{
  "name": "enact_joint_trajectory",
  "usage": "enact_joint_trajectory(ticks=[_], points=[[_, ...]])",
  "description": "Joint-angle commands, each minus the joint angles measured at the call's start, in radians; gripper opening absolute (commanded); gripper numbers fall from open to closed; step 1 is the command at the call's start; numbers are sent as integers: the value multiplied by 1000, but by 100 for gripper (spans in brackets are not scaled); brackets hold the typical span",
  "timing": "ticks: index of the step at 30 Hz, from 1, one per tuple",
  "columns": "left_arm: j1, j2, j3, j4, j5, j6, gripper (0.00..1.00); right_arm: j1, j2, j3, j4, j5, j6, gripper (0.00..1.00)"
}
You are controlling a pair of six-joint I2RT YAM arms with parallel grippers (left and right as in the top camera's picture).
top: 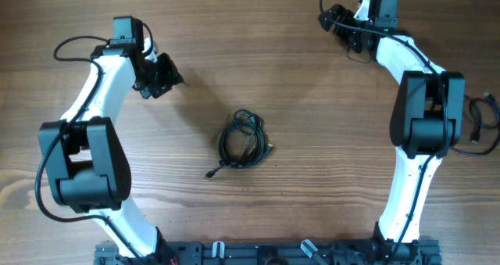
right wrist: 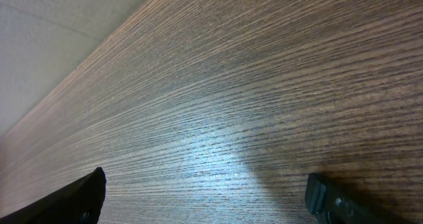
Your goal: Untangle cables
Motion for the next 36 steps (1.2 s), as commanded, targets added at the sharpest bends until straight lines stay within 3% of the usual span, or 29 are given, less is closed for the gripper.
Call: enact_joint_trajectory(ticks=[1, 36], points=[[3, -19, -6, 3, -13, 5, 40, -1, 31, -19, 1, 10, 7, 100], [3, -19, -6, -5, -13, 5, 39, -1, 31, -19, 1, 10, 7, 100]])
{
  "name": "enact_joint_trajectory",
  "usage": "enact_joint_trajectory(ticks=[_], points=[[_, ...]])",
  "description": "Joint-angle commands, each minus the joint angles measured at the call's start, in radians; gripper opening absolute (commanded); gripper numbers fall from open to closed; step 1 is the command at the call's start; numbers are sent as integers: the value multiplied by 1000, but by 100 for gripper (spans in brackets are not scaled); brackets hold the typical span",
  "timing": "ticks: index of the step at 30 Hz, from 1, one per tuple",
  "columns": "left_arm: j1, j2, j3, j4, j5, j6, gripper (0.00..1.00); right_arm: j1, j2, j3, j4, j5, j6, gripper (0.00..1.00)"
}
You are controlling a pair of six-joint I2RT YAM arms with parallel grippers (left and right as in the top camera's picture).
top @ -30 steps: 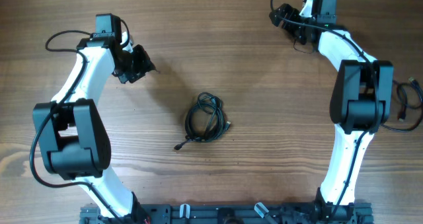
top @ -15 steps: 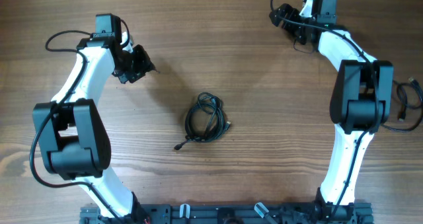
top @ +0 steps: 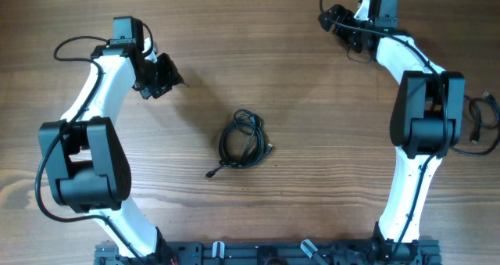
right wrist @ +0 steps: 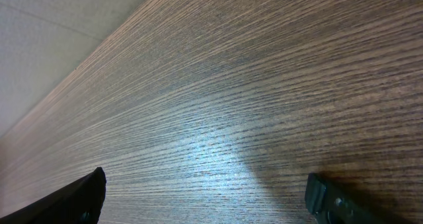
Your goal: Untangle cables
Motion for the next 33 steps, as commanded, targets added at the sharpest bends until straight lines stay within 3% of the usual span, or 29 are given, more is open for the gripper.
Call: enact_joint_trajectory(ticks=[1, 28, 32, 33], points=[[3, -19, -6, -2, -13, 5, 39, -1, 31, -19, 1, 10, 8, 100], [3, -19, -6, 10, -13, 5, 32, -1, 31, -19, 1, 10, 8, 100], [3, -19, -6, 10, -13, 5, 4, -1, 31, -19, 1, 10, 8, 100], [3, -19, -6, 10, -13, 5, 4, -1, 31, -19, 1, 10, 8, 100]])
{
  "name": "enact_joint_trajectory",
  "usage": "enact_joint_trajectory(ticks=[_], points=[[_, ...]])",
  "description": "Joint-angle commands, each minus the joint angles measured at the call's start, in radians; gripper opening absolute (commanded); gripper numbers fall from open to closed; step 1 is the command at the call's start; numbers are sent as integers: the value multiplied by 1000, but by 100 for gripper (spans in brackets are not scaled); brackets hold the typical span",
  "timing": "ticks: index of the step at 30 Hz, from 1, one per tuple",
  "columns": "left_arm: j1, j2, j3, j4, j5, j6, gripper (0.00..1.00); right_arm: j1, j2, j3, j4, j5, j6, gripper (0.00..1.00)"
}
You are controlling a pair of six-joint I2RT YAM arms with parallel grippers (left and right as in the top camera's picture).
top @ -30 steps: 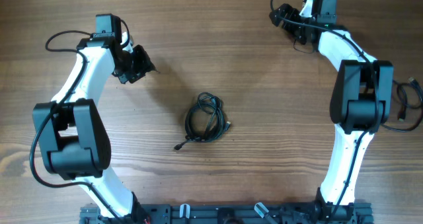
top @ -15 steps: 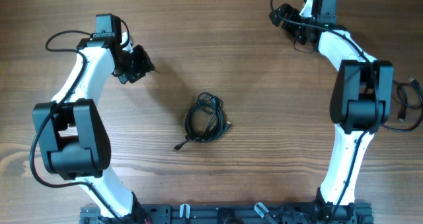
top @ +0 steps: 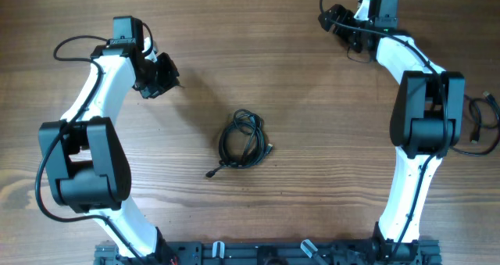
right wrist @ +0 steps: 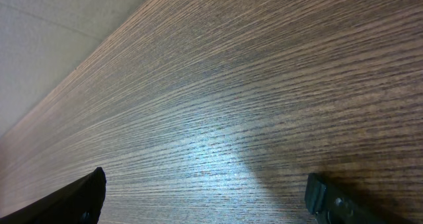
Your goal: Untangle cables
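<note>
A black cable bundle (top: 242, 138) lies coiled and tangled at the table's middle, with one plug end (top: 211, 173) trailing to the lower left. My left gripper (top: 170, 77) hangs over the table's upper left, well away from the bundle; its jaws look apart with nothing between them. At the far upper right my right gripper (top: 326, 18) stands open. In the right wrist view its two black fingertips (right wrist: 76, 201) sit wide apart over bare wood, nothing between them (right wrist: 208, 197). The cable does not show in that view.
The wooden table (top: 312, 179) stretches around the bundle. Its far edge (right wrist: 79, 65) meets a pale wall in the right wrist view. Both arm bases stand on a black rail (top: 266, 253) at the front edge. Loose black wires (top: 488, 124) hang off the right arm.
The left gripper's jaws look slightly narrower in the overhead view. The cable bundle and the right gripper are unchanged.
At both earlier moments the tangled cable lay at the table's middle, with both grippers far from it at the upper corners and the right one open over bare wood. Now all stands the same, save a small change at the left gripper's jaws.
</note>
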Motion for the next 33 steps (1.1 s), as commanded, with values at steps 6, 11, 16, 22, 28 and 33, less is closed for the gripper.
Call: enact_joint_trajectory(ticks=[6, 11, 16, 22, 28, 33], points=[[2, -19, -6, -19, -5, 6, 4, -1, 31, -19, 1, 10, 7, 100], [-32, -19, -6, -5, -1, 7, 4, -1, 31, -19, 1, 10, 7, 100], [-106, -19, -6, 35, 28, 116, 4, -1, 31, -19, 1, 10, 7, 100], [-125, -19, -6, 45, 28, 116, 4, -1, 31, -19, 1, 10, 7, 100], [-125, -19, -6, 37, 28, 116, 4, -1, 31, -19, 1, 10, 7, 100], [-125, -19, -6, 37, 27, 116, 6, -1, 31, -19, 1, 10, 7, 100]])
